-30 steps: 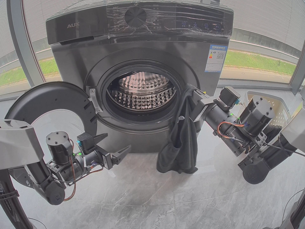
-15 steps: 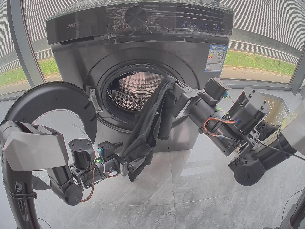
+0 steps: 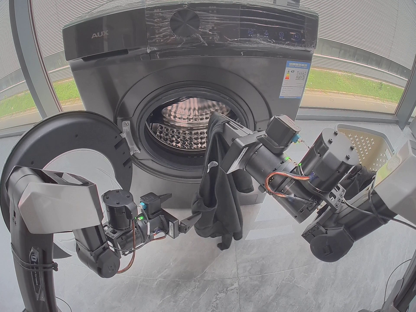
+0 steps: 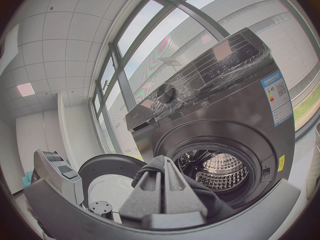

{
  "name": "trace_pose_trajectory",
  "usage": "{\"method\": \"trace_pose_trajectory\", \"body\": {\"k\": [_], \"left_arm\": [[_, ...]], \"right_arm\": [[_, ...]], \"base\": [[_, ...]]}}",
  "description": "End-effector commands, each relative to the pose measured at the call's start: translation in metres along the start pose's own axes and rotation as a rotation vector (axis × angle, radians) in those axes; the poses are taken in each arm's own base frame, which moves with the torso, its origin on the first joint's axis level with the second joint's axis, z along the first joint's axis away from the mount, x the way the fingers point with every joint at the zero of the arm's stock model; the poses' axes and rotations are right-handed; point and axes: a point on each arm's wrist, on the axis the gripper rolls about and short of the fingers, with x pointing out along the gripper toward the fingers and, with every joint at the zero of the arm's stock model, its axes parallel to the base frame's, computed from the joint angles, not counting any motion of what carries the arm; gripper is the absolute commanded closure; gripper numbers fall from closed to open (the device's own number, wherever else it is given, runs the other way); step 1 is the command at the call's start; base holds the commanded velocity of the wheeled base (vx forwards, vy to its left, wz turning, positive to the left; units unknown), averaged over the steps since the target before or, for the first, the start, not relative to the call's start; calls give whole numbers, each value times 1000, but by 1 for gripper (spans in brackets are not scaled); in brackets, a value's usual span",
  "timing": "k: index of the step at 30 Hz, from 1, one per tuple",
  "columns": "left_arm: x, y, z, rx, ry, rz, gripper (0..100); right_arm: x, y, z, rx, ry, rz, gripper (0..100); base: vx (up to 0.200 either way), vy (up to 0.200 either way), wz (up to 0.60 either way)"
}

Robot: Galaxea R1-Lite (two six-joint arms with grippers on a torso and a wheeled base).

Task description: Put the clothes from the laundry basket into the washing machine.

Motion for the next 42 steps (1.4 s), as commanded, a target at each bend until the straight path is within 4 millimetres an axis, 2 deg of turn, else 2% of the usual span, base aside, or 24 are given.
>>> {"method": "trace_pose_trajectory", "body": {"k": [1, 17, 28, 31, 32, 37, 42], "left_arm": [[5, -1, -6, 0, 9, -5, 0], [31, -4, -22, 4, 6, -21, 0], [69, 19, -32, -1, -71, 107, 0], [77, 23, -40, 5, -73, 121, 0], [77, 23, -41, 5, -73, 121, 100], [77, 23, -36, 1, -84, 118, 100], [63, 18, -24, 2, -78, 104, 100]], "right_arm": [[0, 3, -4, 2, 8, 7, 100], [-2, 11, -11, -9, 13, 30, 100], [-4, 18, -13, -2, 21, 49, 100], [-4, 22, -13, 1, 23, 57, 100], [-4, 22, -13, 1, 23, 57, 100], [-1, 7, -14, -15, 21, 19, 100], [7, -25, -16, -45, 10, -52, 100]], "base": [[0, 0, 0], [0, 0, 0], [0, 0, 0], [0, 0, 0], [0, 0, 0], [0, 0, 0], [0, 0, 0]]}}
